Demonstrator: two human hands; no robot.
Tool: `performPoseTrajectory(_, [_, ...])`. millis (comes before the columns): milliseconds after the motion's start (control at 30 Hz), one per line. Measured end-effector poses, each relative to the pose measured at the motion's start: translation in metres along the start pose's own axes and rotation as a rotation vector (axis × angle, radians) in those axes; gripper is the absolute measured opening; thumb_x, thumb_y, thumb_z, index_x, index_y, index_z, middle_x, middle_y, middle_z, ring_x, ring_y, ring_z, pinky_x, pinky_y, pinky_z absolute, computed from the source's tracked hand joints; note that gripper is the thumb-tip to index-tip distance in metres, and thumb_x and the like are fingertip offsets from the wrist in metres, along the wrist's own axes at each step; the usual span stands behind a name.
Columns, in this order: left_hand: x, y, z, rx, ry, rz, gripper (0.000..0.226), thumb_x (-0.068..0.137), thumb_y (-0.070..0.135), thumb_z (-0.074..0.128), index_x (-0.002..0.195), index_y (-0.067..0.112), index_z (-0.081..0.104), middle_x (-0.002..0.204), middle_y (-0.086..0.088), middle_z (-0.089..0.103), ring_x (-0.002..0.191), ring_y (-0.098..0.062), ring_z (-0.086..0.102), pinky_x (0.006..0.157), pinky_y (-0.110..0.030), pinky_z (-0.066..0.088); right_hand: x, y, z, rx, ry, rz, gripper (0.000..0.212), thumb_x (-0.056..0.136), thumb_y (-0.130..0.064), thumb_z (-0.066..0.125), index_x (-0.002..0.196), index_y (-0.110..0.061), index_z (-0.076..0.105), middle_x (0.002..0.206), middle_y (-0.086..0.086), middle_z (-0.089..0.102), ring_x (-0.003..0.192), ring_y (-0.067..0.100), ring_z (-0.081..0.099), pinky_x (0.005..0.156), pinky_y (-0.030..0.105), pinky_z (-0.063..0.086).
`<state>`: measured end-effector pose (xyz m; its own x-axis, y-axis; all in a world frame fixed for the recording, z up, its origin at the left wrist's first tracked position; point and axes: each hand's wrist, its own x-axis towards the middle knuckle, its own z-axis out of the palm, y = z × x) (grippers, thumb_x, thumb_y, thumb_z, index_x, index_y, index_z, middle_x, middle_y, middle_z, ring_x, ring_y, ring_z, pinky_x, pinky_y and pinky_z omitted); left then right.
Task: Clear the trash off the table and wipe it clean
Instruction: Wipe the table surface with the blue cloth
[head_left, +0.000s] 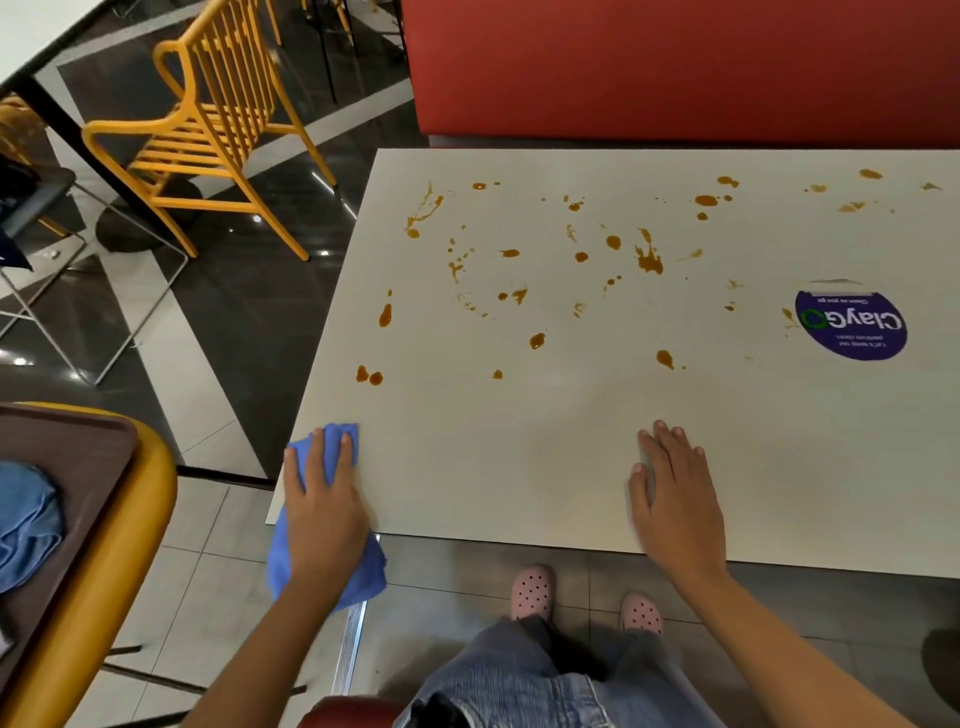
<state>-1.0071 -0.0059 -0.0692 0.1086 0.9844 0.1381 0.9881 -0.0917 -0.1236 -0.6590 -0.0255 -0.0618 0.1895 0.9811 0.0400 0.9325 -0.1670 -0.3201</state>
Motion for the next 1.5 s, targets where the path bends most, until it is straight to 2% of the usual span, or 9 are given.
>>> performPoseTrajectory(267, [0.039, 0.007, -0.009, -0.144, -0.058, -0.105, 0.046, 0.085, 0.001, 0.024, 0.121, -0.008, 0.051, 0.122, -0.028, 0.052, 0.118, -0.037, 0.039, 0.107, -0.047, 0.020, 0.001, 0.000, 0.002, 0.009, 0.010, 0.009, 0.057, 0.091, -0.032, 0.021, 0.130, -0.003, 0.050, 0.141, 0.013, 0.044, 0.136, 0.028, 0.034, 0.115, 0.034, 0.011])
performPoseTrajectory(433, [0.076, 0.012, -0.032, -0.101, -0.249, -0.345, 0.049, 0.095, 0.006, 0.028, 0.144, 0.007, 0.026, 0.153, -0.015, 0.013, 0.143, -0.029, 0.004, 0.115, -0.042, -0.005, 0.000, -0.001, 0.002, 0.009, 0.031, 0.003, 0.054, 0.091, -0.029, 0.024, 0.127, -0.001, 0.053, 0.138, 0.016, 0.047, 0.132, 0.031, 0.039, 0.114, 0.037, 0.016])
performPoseTrajectory(633, [0.079, 0.044, -0.033, 0.106, -0.320, -0.073, 0.041, 0.096, 0.005, 0.025, 0.135, 0.003, 0.040, 0.154, -0.018, 0.005, 0.143, -0.034, -0.005, 0.114, -0.053, -0.004, 0.000, -0.001, 0.002, 0.012, 0.021, 0.009, 0.058, 0.090, -0.032, 0.020, 0.130, -0.003, 0.051, 0.141, 0.014, 0.044, 0.135, 0.028, 0.035, 0.115, 0.035, 0.013])
performPoseTrajectory(800, [0.046, 0.054, -0.025, 0.183, -0.299, 0.144, 0.028, 0.081, -0.003, 0.041, 0.094, -0.006, 0.066, 0.131, -0.034, 0.043, 0.130, -0.056, 0.024, 0.105, -0.068, 0.011, 0.000, 0.000, 0.002, 0.015, 0.007, 0.011, 0.055, 0.091, -0.030, 0.023, 0.128, -0.003, 0.052, 0.139, 0.014, 0.046, 0.133, 0.028, 0.037, 0.114, 0.028, 0.007])
performPoseTrajectory(967, [0.051, 0.004, -0.023, 0.083, -0.372, -0.044, 0.025, 0.081, -0.011, 0.039, 0.074, -0.012, 0.063, 0.115, -0.040, 0.050, 0.117, -0.062, 0.037, 0.094, -0.076, 0.025, 0.000, -0.001, 0.000, 0.017, 0.014, 0.001, 0.052, 0.091, -0.028, 0.025, 0.126, -0.002, 0.054, 0.137, 0.016, 0.049, 0.130, 0.030, 0.041, 0.113, 0.030, 0.010])
performPoseTrajectory(1033, [0.068, -0.004, -0.027, 0.030, -0.388, -0.093, 0.019, 0.084, -0.004, 0.051, 0.094, -0.015, 0.063, 0.130, -0.038, 0.041, 0.129, -0.057, 0.026, 0.103, -0.071, 0.018, 0.000, -0.001, 0.000, 0.015, 0.017, 0.006, 0.051, 0.091, -0.027, 0.027, 0.125, -0.001, 0.055, 0.136, 0.016, 0.050, 0.129, 0.030, 0.043, 0.112, 0.031, 0.011])
performPoseTrajectory(1167, [0.105, 0.009, -0.026, 0.041, -0.284, -0.185, 0.045, 0.098, 0.013, 0.029, 0.142, 0.005, 0.031, 0.154, -0.019, 0.010, 0.142, -0.039, 0.001, 0.115, -0.053, 0.003, 0.000, 0.000, 0.001, 0.012, 0.004, 0.008, 0.052, 0.091, -0.028, 0.026, 0.125, -0.001, 0.055, 0.136, 0.016, 0.049, 0.130, 0.030, 0.042, 0.112, 0.031, 0.011])
performPoseTrajectory(1267, [0.113, 0.037, -0.027, -0.097, -0.230, -0.132, 0.056, 0.093, 0.005, 0.033, 0.147, 0.007, 0.019, 0.155, -0.018, 0.005, 0.142, -0.038, 0.002, 0.117, -0.048, 0.007, 0.000, 0.001, 0.001, 0.011, 0.003, 0.003, 0.052, 0.091, -0.029, 0.026, 0.126, -0.002, 0.054, 0.136, 0.015, 0.049, 0.130, 0.029, 0.041, 0.113, 0.029, 0.009])
performPoseTrajectory(1500, [0.063, 0.094, -0.010, -0.214, -0.137, 0.086, 0.060, 0.078, -0.004, 0.020, 0.137, -0.007, 0.030, 0.139, -0.028, 0.038, 0.127, -0.052, 0.035, 0.112, -0.045, 0.020, 0.000, 0.000, 0.001, 0.030, 0.026, -0.008, 0.052, 0.091, -0.029, 0.026, 0.126, -0.001, 0.054, 0.137, 0.016, 0.048, 0.131, 0.030, 0.040, 0.113, 0.031, 0.010])
